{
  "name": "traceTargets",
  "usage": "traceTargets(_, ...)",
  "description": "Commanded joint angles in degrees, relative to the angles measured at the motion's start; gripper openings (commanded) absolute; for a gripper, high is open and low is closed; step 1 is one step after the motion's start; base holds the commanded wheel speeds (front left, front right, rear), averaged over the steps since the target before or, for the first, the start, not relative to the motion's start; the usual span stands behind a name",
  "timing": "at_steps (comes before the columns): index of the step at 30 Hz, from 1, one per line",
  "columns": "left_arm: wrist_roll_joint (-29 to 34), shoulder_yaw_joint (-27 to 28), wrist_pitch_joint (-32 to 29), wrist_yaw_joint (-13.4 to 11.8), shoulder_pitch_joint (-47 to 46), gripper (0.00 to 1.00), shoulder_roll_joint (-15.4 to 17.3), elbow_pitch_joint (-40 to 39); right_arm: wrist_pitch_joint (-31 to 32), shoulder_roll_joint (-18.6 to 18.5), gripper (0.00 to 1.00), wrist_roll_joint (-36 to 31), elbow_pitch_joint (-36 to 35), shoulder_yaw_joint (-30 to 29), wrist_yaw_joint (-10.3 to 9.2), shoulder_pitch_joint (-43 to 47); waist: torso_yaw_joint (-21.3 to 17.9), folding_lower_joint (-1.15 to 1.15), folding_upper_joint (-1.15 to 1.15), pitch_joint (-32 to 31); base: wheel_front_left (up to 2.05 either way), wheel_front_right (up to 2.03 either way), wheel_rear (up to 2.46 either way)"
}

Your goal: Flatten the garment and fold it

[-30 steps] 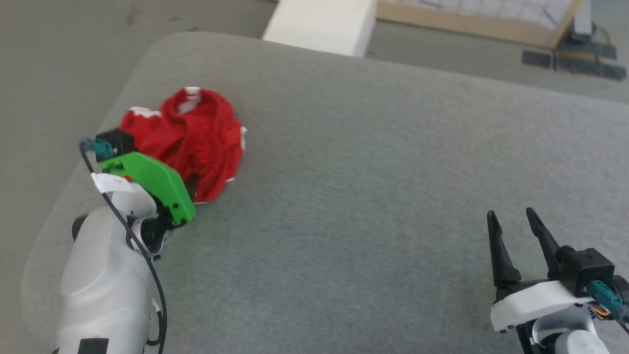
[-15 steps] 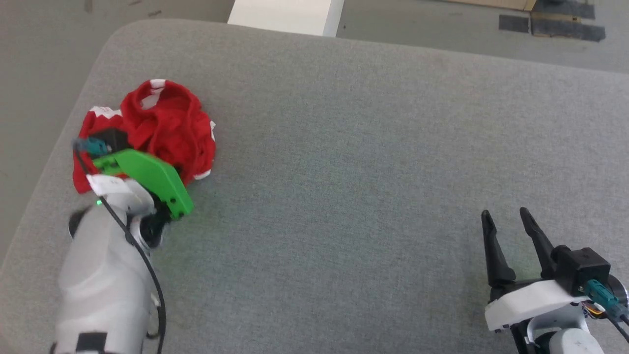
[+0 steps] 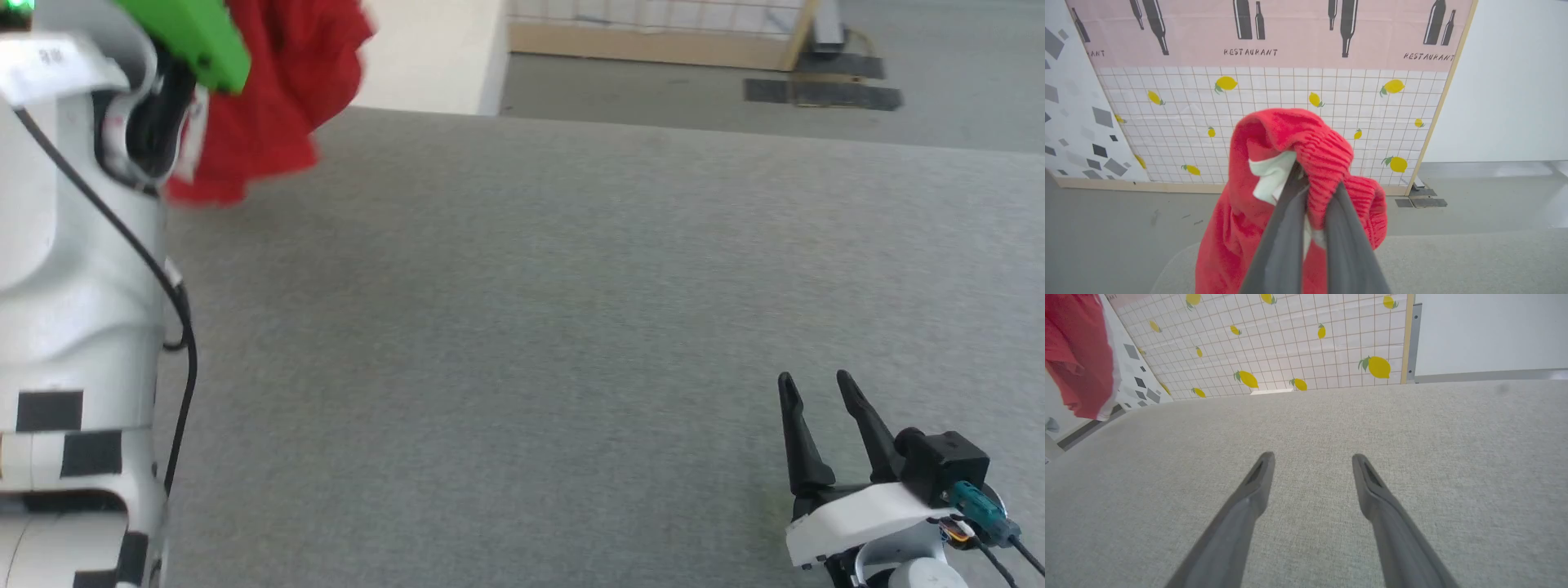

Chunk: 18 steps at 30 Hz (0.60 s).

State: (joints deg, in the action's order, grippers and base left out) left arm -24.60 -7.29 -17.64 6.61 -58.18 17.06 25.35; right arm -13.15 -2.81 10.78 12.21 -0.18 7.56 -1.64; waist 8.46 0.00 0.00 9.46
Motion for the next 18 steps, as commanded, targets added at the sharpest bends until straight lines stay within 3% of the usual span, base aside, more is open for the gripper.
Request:
traceTargets(1, -1.5, -0.9, -0.3, 0.4, -1.6, 0.00, -1.0, -0.7, -0.6, -0.1, 1.00, 0.4, 0.5, -0.1, -0.08, -0.7, -4.3, 0.00, 0.00, -1.8, 0.00, 0.00, 0.00)
traceTargets(8, -7.5, -8.1, -6.0, 0.8, 2.9, 0.00, -6.1, -2.4, -1.5, -0.1, 1.00, 1.8, 2.5, 0.1, -0.08, -0.3, -10.2, 0.00, 0.00, -2.4, 0.00, 0.00, 0.00)
traceTargets(13, -11.8, -14.9, -10.8, 0.9, 11.5, 0.00, -9.8, -1.6, -1.7, -0.1, 1.00, 1.9, 3.3, -0.8, -0.08, 0.4, -12.5, 0.00, 0.00, -2.5, 0.00, 0.00, 0.00)
traceTargets(18, -17.3, -20.6, -11.6, 0.9, 21.8, 0.00, -13.1, -0.3, -1.8, -0.1, 1.00, 1.7, 3.7, -1.2, -0.08, 1.3, -13.3, 0.00, 0.00, -3.1, 0.00, 0.00, 0.00)
